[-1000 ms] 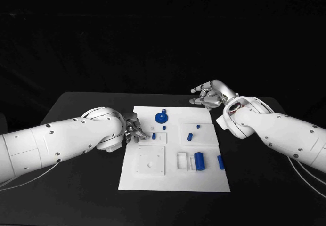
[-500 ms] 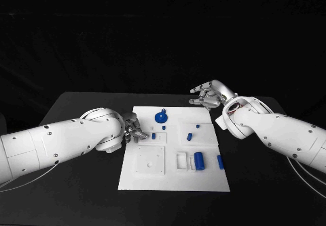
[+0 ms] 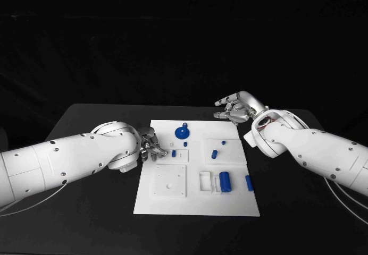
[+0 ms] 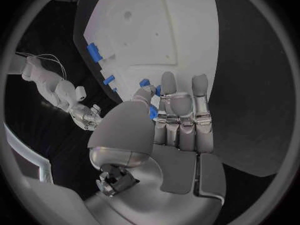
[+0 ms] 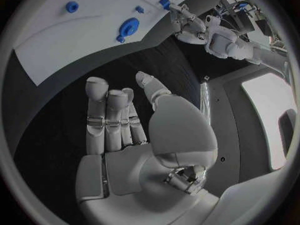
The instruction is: Assemble the parts on the task board
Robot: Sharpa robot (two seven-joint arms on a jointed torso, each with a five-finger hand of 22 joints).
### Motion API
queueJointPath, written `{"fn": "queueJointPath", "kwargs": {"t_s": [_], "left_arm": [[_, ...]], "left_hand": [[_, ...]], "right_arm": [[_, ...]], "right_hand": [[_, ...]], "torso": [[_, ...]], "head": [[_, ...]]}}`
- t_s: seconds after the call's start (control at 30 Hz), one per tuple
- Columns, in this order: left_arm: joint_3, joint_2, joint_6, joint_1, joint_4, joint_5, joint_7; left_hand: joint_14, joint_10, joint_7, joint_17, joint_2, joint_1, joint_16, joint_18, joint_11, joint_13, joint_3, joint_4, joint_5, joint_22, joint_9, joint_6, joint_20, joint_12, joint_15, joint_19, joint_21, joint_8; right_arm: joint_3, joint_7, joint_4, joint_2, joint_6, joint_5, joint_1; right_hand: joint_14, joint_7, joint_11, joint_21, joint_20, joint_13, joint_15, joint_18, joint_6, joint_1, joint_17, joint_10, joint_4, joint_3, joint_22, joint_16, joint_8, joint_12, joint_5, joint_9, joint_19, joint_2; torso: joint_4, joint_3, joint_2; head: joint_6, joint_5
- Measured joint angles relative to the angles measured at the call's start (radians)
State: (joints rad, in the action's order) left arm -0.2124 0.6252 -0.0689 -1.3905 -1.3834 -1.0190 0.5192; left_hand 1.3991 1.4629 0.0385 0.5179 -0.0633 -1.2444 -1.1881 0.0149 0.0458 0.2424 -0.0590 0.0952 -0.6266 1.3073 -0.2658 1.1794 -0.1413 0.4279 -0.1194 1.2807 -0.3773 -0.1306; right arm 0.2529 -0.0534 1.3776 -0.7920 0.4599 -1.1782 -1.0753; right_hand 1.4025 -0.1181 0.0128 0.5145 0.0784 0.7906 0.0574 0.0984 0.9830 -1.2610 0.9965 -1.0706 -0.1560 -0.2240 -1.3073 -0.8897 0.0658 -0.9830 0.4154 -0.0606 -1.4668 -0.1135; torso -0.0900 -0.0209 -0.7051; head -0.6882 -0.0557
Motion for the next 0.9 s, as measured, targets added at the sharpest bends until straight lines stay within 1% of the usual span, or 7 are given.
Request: {"fn": "queueJointPath", "kwargs": {"t_s": [0.33,0.43,0.53,0.7,0.73,0.77,0.9], "left_arm": [[0.001,0.004,0.0,0.0,-0.003,0.007,-0.002],[0.002,0.009,-0.001,0.0,-0.007,0.008,-0.003],[0.002,0.012,-0.001,0.001,-0.01,0.009,-0.004],[0.005,0.024,-0.002,0.002,-0.017,0.01,-0.007],[0.006,0.026,-0.002,0.002,-0.019,0.011,-0.007],[0.007,0.027,-0.002,0.003,-0.02,0.012,-0.007],[0.015,0.036,-0.002,0.005,-0.025,0.018,-0.007]], "left_hand": [[-0.001,-0.001,0.0,0.003,0.002,0.019,0.0,0.0,-0.002,0.0,-0.001,-0.001,-0.056,0.0,0.004,0.0,-0.002,0.0,-0.001,-0.013,-0.024,0.0],[-0.003,-0.002,0.001,0.005,0.002,0.02,0.0,0.0,-0.002,0.0,-0.001,0.0,-0.058,0.0,0.02,0.006,-0.002,0.0,-0.002,-0.016,-0.031,0.0],[-0.003,-0.002,0.0,0.005,-0.004,0.026,0.0,0.0,-0.002,0.0,-0.002,0.0,-0.062,0.0,0.055,0.013,-0.002,0.0,-0.002,-0.017,-0.039,0.0],[-0.003,-0.002,-0.003,0.005,-0.01,0.032,0.0,0.0,-0.002,0.0,0.003,-0.007,-0.062,0.0,0.058,0.023,-0.002,0.0,-0.002,-0.023,-0.046,0.013],[-0.003,-0.002,-0.003,0.005,-0.006,0.036,0.0,0.0,-0.002,0.0,0.002,-0.008,-0.062,0.0,0.058,0.023,-0.002,0.0,-0.002,-0.023,-0.05,0.012],[-0.003,-0.002,-0.003,0.005,-0.01,0.039,0.0,0.0,-0.002,-0.001,-0.004,-0.02,-0.062,0.0,0.058,0.023,-0.002,0.0,-0.002,-0.023,-0.054,0.012],[-0.003,-0.002,0.0,0.005,-0.007,0.044,0.0,0.0,-0.002,-0.001,-0.013,-0.034,-0.061,0.001,0.06,0.027,0.002,0.0,-0.001,-0.027,-0.054,0.015]], "right_arm": [[0.0,0.0,0.0,0.0,0.0,0.0,0.0],[0.0,0.0,0.0,0.0,-0.001,0.0,0.0],[0.0,0.0,0.0,-0.001,-0.001,0.0,0.001],[0.0,0.0,0.0,0.0,-0.001,0.0,0.001],[0.0,0.0,0.0,0.0,-0.001,0.0,0.001],[0.0,0.0,-0.001,0.0,-0.001,0.0,0.001],[0.0,0.0,-0.001,0.001,-0.001,0.0,0.001]], "right_hand": [[0.0,0.0,0.0,0.0,0.0,0.0,0.0,0.0,0.0,0.0,0.0,0.0,0.0,0.0,0.0,0.0,0.0,0.0,0.0,0.0,0.0,0.0],[0.0,0.0,0.0,0.0,0.0,0.0,0.0,0.0,0.0,0.0,0.0,0.0,0.0,0.0,0.0,0.0,0.0,0.0,0.0,0.0,0.0,0.0],[0.0,0.0,0.0,0.0,0.0,0.0,0.0,0.0,0.0,0.0,0.0,0.0,0.0,0.0,0.0,0.0,0.0,0.0,0.0,0.0,0.0,0.0],[0.0,0.0,0.0,0.0,0.0,0.0,0.0,0.0,0.0,0.0,0.0,0.0,0.0,0.0,0.0,0.0,0.0,0.0,0.0,0.0,0.0,0.0],[0.0,0.0,0.0,0.0,0.0,0.0,0.0,0.0,0.0,0.0,0.0,0.0,0.0,0.0,0.0,0.0,0.0,0.0,0.0,0.0,0.0,0.0],[0.0,0.0,0.0,0.0,0.0,0.0,0.0,0.0,0.0,0.0,0.0,0.0,0.0,0.0,0.0,0.0,0.0,0.0,0.0,0.0,0.0,0.0],[0.0,0.0,0.0,0.0,0.0,0.0,0.0,0.0,0.0,0.0,0.0,0.0,0.0,0.0,0.0,0.0,0.0,0.0,0.0,0.0,0.0,0.0]], "torso": [[0.0,-0.0001,0.0],[0.0,-0.0001,0.0],[0.0,-0.0001,0.0],[0.0,-0.0001,0.001],[0.0,-0.0001,0.001],[0.0,-0.0002,0.001],[0.0,-0.0001,0.001]], "head": [[0.001,0.0],[0.002,0.0],[0.002,0.0],[0.004,-0.001],[0.004,-0.001],[0.004,-0.001],[0.007,0.0]]}}
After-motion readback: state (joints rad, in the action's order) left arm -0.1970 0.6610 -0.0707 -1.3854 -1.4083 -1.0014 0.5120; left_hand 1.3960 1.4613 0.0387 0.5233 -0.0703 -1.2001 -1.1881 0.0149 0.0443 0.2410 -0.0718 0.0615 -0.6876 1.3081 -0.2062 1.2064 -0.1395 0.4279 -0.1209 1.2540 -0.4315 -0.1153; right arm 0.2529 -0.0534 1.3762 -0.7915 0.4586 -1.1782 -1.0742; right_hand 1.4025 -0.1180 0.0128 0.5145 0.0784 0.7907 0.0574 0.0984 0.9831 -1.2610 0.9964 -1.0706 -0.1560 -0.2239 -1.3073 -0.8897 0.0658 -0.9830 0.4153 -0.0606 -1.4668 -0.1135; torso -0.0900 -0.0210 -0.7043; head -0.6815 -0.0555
